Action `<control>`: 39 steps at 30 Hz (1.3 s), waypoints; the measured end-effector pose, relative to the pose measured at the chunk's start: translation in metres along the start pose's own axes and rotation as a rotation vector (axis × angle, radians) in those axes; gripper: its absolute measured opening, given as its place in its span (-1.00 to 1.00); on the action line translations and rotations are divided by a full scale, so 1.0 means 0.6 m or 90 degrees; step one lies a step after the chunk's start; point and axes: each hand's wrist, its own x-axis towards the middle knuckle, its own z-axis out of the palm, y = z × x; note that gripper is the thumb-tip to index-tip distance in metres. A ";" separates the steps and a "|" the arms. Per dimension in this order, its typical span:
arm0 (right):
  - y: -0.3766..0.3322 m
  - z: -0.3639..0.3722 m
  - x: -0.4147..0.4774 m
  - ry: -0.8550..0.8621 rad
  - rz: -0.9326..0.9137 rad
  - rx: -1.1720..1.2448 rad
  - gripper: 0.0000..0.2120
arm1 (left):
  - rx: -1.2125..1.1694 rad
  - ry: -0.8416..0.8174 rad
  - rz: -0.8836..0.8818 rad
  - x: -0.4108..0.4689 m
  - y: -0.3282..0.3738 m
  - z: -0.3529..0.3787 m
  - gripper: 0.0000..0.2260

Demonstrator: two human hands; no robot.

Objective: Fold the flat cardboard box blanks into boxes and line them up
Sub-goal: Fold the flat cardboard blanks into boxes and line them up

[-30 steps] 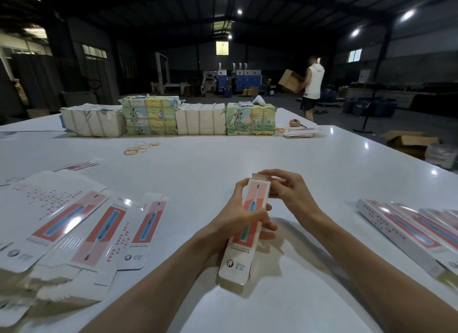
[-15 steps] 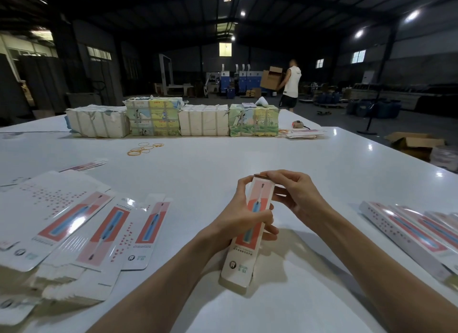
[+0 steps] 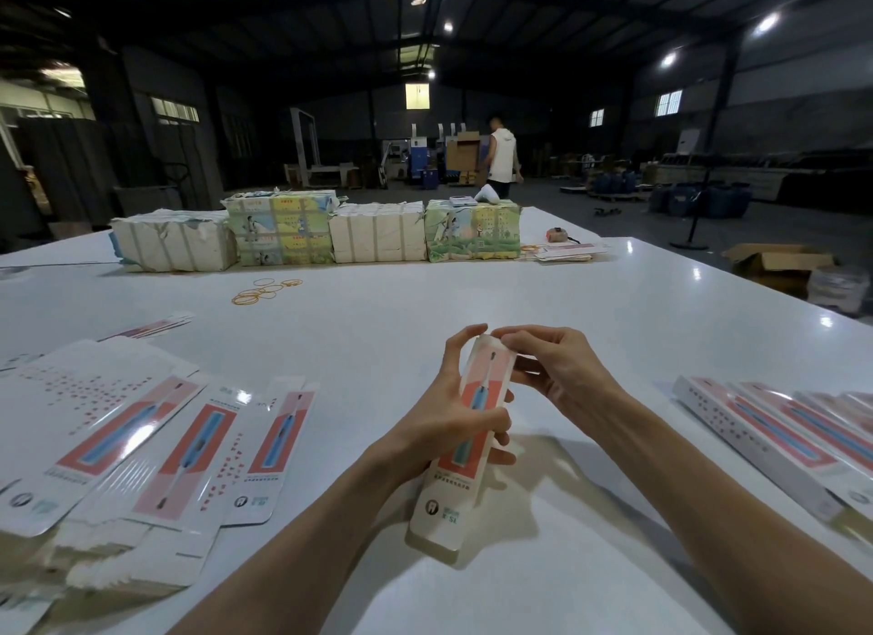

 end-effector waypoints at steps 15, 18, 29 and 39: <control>0.004 -0.008 -0.001 -0.014 -0.031 -0.096 -0.78 | 0.124 0.027 -0.002 -0.013 0.009 0.006 -0.26; 0.008 -0.006 0.001 -0.036 -0.031 -0.077 -0.82 | 0.153 0.064 0.009 -0.013 0.012 0.003 -0.29; 0.021 -0.005 0.001 -0.087 -0.049 -0.073 -0.88 | 0.062 0.075 -0.039 -0.015 0.008 0.005 -0.27; 0.032 0.002 -0.003 -0.069 -0.053 -0.033 -0.86 | -0.007 0.073 -0.073 -0.002 -0.002 0.002 -0.22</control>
